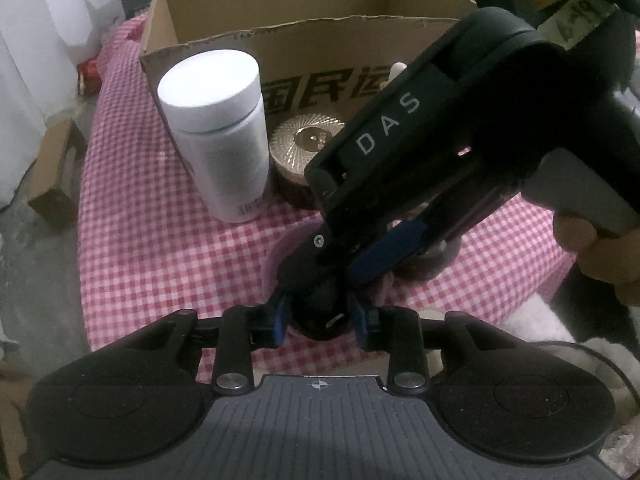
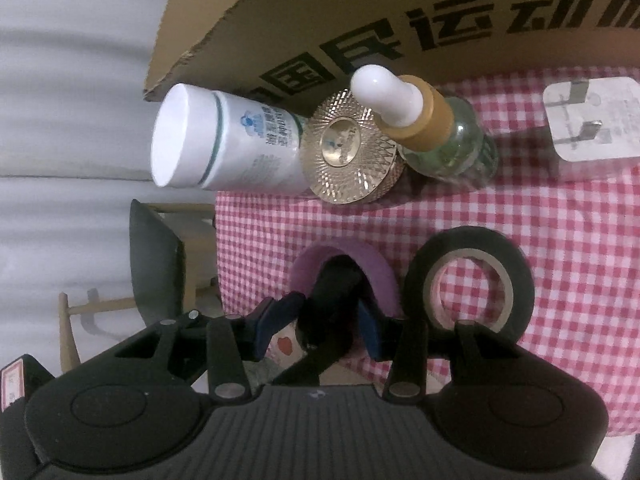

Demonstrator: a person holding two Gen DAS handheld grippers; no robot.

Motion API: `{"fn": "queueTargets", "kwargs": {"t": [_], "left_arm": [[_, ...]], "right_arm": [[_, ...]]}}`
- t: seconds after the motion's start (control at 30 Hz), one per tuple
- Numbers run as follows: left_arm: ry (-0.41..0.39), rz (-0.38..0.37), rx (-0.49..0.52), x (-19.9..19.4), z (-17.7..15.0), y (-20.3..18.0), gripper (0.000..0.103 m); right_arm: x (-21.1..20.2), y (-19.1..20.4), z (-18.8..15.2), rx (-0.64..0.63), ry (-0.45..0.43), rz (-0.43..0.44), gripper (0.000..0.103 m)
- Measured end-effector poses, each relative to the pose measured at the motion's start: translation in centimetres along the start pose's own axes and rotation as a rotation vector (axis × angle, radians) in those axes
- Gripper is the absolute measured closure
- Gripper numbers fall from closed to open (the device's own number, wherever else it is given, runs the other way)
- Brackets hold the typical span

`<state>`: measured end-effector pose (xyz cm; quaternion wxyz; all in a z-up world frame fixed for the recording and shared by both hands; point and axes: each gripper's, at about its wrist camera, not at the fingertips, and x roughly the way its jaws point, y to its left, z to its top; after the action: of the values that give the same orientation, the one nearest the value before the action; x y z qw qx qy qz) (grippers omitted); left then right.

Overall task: Organize rigid objects
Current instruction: 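Grasp the black tube in the purple bowl with the right gripper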

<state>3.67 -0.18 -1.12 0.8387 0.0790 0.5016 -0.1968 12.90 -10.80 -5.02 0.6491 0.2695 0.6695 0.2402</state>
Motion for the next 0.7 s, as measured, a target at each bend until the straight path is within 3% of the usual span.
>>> {"fn": "queueTargets", "kwargs": {"t": [0.37,0.7], "left_arm": [[-0.003,-0.008,-0.025,0.7,0.5,0.3,0.067],[-0.012,-0.035,-0.067,0.1,0.0,0.7,0.069]], "right_arm": [[-0.9,-1.4,0.1,0.029,-0.030,0.044,0.057],[-1.1,-1.5,-1.0,0.012,-0.043,0.061,0.067]]}}
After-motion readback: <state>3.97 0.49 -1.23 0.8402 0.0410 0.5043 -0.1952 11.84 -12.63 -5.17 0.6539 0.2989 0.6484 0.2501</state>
